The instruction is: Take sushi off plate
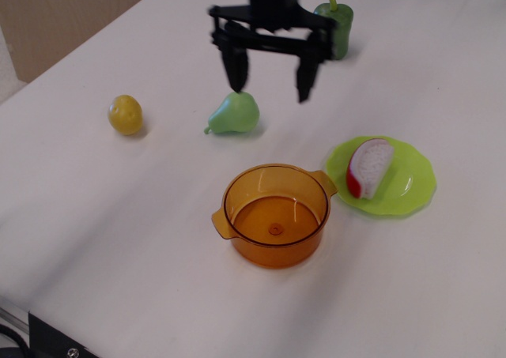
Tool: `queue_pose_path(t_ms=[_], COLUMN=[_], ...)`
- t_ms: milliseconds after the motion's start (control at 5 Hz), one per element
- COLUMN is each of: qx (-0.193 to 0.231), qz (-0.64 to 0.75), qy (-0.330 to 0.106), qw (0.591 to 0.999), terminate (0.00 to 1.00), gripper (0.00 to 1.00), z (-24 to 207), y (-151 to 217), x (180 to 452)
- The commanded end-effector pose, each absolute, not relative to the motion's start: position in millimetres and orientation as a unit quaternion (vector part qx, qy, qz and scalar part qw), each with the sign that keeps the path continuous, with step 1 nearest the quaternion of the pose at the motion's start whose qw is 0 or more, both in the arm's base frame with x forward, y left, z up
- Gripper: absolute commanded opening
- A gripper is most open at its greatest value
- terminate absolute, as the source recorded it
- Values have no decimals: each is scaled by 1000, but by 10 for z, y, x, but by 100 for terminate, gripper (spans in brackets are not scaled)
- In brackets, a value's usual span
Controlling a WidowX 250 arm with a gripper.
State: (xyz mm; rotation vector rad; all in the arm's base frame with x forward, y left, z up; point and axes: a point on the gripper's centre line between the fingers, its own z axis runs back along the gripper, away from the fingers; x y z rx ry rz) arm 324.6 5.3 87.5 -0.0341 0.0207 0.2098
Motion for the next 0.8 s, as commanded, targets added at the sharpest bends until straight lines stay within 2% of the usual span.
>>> queue_pose_path(t_ms=[0, 200, 600], qx=[-35, -50, -38], qz=[30, -11, -24], qy=[-27, -24, -22], qw=[999, 998, 999], terminate=[0, 0, 0], gripper=[100, 100, 100], z=[1000, 904, 772], y=[-522, -715, -805], x=[3437, 3444, 3459])
